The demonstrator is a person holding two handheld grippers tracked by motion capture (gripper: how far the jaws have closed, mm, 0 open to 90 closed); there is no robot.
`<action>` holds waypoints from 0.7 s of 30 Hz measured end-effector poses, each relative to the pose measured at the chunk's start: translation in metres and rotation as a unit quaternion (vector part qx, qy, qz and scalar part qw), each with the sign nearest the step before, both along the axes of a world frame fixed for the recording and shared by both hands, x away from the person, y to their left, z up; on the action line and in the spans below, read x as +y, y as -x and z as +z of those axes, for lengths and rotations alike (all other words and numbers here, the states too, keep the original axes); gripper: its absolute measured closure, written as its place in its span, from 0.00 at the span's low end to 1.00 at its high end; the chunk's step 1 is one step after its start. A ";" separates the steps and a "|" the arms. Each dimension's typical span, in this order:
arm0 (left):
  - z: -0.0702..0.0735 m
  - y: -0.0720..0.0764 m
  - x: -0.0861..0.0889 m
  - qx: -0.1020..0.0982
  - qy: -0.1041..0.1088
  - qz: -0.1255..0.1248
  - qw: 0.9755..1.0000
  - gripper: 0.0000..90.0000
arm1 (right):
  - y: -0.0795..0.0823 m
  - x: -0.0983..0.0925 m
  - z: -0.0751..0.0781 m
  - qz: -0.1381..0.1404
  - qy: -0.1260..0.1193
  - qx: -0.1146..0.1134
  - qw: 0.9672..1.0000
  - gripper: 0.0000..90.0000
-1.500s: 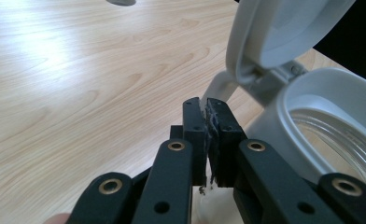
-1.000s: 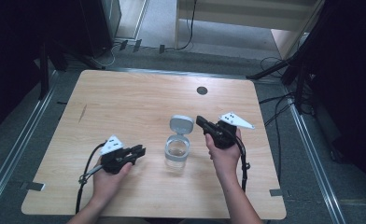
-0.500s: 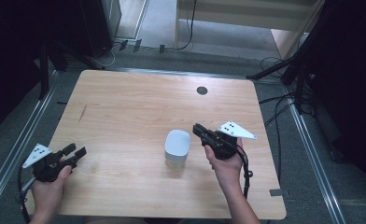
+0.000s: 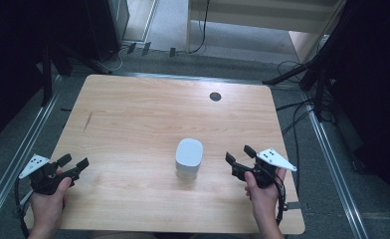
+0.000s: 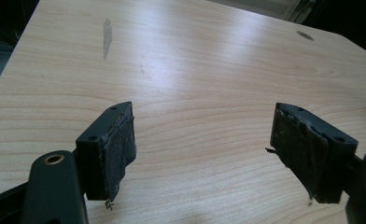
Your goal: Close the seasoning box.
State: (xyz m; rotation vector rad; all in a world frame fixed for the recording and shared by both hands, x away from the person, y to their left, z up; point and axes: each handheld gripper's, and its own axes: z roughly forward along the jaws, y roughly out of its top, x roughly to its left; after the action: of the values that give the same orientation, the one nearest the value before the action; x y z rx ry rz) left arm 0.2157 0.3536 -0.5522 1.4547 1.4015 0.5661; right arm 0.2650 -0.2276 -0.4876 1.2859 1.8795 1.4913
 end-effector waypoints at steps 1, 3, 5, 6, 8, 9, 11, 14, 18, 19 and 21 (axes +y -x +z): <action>0.000 0.000 -0.001 0.001 -0.002 -0.001 1.000 0.25 | 0.001 -0.004 -0.002 0.000 -0.006 0.004 1.000 0.26; 0.000 0.000 -0.002 0.002 -0.005 -0.002 1.000 0.25 | 0.005 -0.014 -0.008 -0.008 -0.009 0.013 1.000 0.27; 0.000 0.000 -0.002 0.001 -0.006 -0.002 1.000 0.25 | 0.009 -0.025 -0.015 -0.017 -0.006 0.019 1.000 0.27; 0.000 0.000 -0.002 0.001 -0.006 -0.002 1.000 0.25 | 0.012 -0.029 -0.018 -0.020 -0.008 0.023 1.000 0.27; 0.000 0.000 -0.002 0.001 -0.006 -0.002 1.000 0.25 | 0.016 -0.039 -0.023 -0.029 -0.009 0.029 0.999 0.27; 0.000 0.000 -0.002 0.002 -0.008 -0.002 1.000 0.25 | 0.018 -0.044 -0.025 -0.033 -0.006 0.030 0.999 0.27; 0.000 0.000 -0.002 0.004 -0.010 -0.002 1.000 0.25 | 0.022 -0.054 -0.029 -0.044 0.000 0.034 0.998 0.27; 0.000 0.000 -0.003 0.003 -0.010 -0.002 1.000 0.25 | 0.027 -0.068 -0.037 -0.061 0.013 0.038 0.997 0.28; 0.000 -0.001 -0.003 0.004 -0.010 -0.001 1.000 0.25 | 0.033 -0.084 -0.046 -0.079 0.021 0.047 0.996 0.29; 0.000 0.000 -0.003 0.005 -0.010 -0.002 1.000 0.25 | 0.035 -0.086 -0.047 -0.083 0.022 0.050 0.995 0.29; 0.000 -0.001 -0.003 0.005 -0.010 -0.001 1.000 0.26 | 0.040 -0.095 -0.051 -0.091 0.029 0.053 0.994 0.29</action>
State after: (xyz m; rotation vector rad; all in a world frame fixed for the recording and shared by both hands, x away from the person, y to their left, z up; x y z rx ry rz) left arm 0.2163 0.3511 -0.5527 1.4769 1.4054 0.5732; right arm 0.2251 -0.3222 -0.5390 1.4918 1.8000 1.2904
